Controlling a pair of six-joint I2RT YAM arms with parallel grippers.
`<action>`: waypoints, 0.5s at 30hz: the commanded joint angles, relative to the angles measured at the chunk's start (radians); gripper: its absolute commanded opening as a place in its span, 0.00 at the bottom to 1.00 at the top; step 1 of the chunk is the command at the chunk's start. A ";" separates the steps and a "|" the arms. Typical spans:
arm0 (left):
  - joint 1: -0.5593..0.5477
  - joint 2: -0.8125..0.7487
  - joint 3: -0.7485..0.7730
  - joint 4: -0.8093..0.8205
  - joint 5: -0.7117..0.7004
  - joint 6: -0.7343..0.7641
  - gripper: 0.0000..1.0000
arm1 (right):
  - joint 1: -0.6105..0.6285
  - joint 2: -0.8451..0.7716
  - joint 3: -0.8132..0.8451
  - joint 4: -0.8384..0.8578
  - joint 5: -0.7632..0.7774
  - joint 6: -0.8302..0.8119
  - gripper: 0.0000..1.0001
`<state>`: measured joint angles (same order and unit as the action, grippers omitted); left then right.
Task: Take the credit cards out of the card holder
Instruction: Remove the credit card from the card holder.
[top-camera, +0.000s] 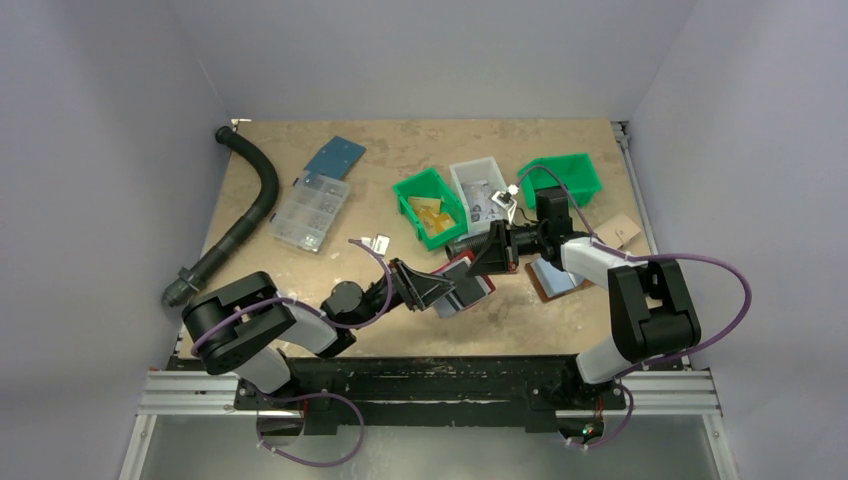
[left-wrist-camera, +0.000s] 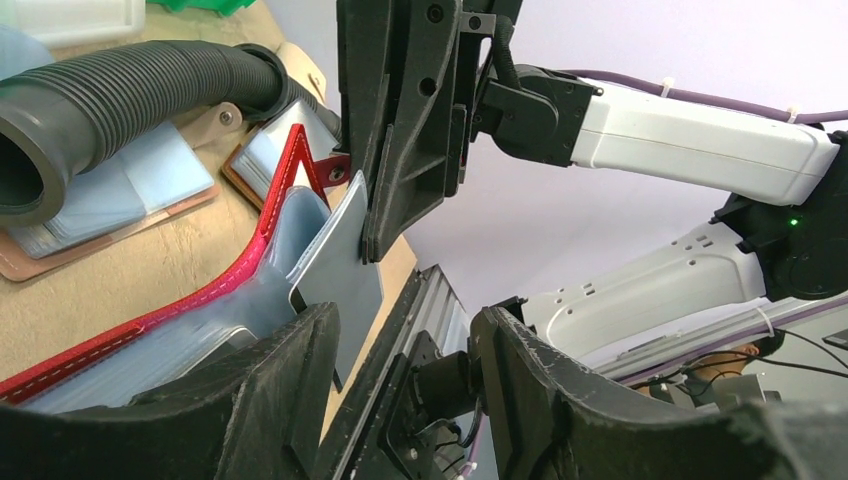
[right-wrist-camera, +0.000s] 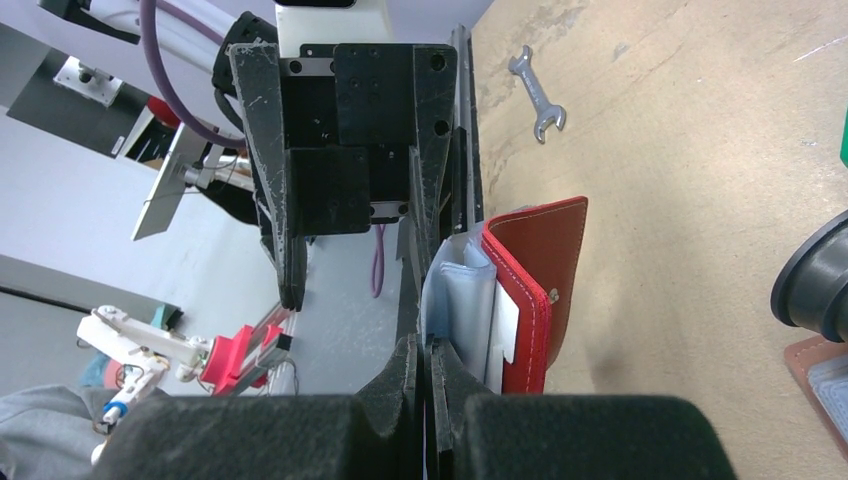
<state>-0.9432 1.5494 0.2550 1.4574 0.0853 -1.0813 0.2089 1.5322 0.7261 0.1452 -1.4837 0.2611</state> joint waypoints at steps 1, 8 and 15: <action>-0.003 -0.016 0.026 0.035 -0.018 0.018 0.57 | 0.000 -0.015 -0.005 0.034 -0.052 0.018 0.00; -0.003 -0.127 0.045 -0.185 -0.044 0.064 0.58 | 0.000 -0.012 -0.005 0.034 -0.049 0.020 0.00; -0.003 -0.160 0.067 -0.288 -0.037 0.079 0.58 | 0.000 -0.010 -0.007 0.037 -0.047 0.021 0.00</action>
<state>-0.9432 1.4029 0.2882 1.2148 0.0483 -1.0359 0.2089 1.5322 0.7189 0.1497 -1.4837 0.2695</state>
